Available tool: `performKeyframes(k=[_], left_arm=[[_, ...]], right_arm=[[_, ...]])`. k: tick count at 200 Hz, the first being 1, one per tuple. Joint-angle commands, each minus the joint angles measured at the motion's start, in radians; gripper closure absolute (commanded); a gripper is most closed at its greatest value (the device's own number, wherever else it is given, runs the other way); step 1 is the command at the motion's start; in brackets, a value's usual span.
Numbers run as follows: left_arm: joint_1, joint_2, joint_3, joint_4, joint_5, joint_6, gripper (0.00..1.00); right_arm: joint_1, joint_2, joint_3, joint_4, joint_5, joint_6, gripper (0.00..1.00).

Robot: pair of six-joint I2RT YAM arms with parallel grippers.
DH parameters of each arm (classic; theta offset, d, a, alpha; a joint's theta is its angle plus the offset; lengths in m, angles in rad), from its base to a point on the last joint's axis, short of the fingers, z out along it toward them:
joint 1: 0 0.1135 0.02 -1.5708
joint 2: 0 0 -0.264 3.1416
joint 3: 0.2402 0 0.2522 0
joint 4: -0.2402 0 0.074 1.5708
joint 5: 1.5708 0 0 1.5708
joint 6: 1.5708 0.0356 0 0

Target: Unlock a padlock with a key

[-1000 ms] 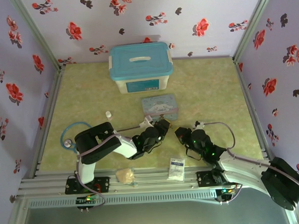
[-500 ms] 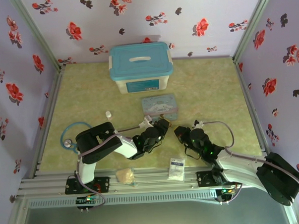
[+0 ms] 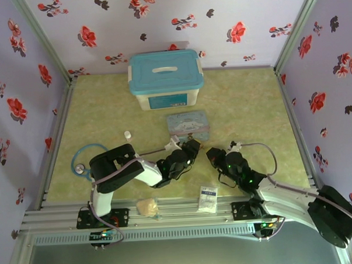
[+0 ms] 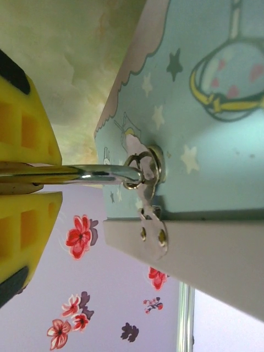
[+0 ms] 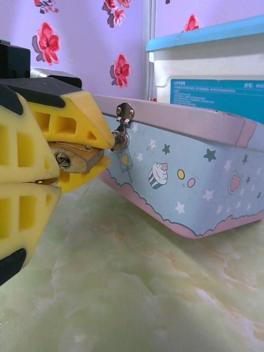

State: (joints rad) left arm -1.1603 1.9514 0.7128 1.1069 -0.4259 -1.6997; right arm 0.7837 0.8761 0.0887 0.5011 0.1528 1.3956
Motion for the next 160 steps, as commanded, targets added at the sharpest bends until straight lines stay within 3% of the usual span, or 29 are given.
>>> performKeyframes(k=[1,17,64,101,160], left_arm=[[-0.017,0.016,0.025,0.042,0.013,0.002,1.00],[-0.018,0.026,0.033,0.060,0.017,-0.005,1.00],[-0.033,0.032,0.057,0.065,0.034,-0.009,1.00],[-0.039,0.043,0.073,0.065,0.039,-0.014,1.00],[-0.040,0.072,0.074,0.106,0.046,-0.055,1.00]], right_arm=[[0.005,-0.042,0.023,-0.042,0.057,-0.012,1.00],[0.006,-0.010,0.031,-0.041,0.044,-0.021,1.00],[0.015,0.141,0.012,0.214,0.034,0.019,1.00],[0.035,0.107,0.046,0.172,0.074,0.020,1.00],[0.040,0.117,-0.010,0.276,0.108,0.085,1.00]])
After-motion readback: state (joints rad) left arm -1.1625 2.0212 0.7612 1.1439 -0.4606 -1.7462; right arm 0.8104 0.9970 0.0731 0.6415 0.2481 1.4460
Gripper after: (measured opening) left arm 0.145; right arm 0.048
